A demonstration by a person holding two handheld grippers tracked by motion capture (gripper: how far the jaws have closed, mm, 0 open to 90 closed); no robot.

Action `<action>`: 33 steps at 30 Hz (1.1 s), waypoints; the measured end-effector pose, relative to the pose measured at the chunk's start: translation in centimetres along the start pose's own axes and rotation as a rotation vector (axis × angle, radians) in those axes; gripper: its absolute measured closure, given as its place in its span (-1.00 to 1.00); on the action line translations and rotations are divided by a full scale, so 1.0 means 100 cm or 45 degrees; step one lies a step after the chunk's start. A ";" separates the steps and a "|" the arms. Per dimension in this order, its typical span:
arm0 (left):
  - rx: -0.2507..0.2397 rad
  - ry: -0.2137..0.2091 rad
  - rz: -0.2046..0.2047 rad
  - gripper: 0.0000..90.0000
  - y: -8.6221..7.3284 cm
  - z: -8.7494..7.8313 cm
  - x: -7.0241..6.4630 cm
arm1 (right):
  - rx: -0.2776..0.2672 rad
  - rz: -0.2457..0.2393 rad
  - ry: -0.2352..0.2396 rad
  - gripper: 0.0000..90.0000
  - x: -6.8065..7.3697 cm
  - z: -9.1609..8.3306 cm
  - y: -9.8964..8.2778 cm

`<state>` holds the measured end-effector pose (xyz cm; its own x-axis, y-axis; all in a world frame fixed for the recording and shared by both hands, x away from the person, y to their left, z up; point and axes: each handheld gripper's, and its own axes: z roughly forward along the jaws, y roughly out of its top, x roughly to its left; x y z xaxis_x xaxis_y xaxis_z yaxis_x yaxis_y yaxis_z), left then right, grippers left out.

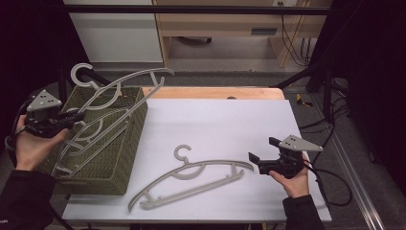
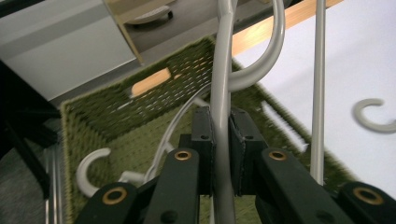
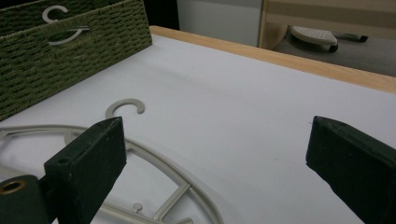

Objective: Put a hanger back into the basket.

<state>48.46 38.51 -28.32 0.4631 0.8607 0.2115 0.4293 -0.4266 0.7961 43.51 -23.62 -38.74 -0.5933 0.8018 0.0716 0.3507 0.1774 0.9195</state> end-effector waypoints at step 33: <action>0.127 0.099 -0.099 0.81 -0.069 0.000 0.063 | 0.018 0.002 -0.005 -0.87 0.000 0.003 -0.001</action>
<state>48.45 46.89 -32.50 0.3658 0.9094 0.1981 0.5382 -0.3803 0.7521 43.69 -23.44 -38.96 -0.5899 0.8044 0.0711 0.3618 0.1845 0.9138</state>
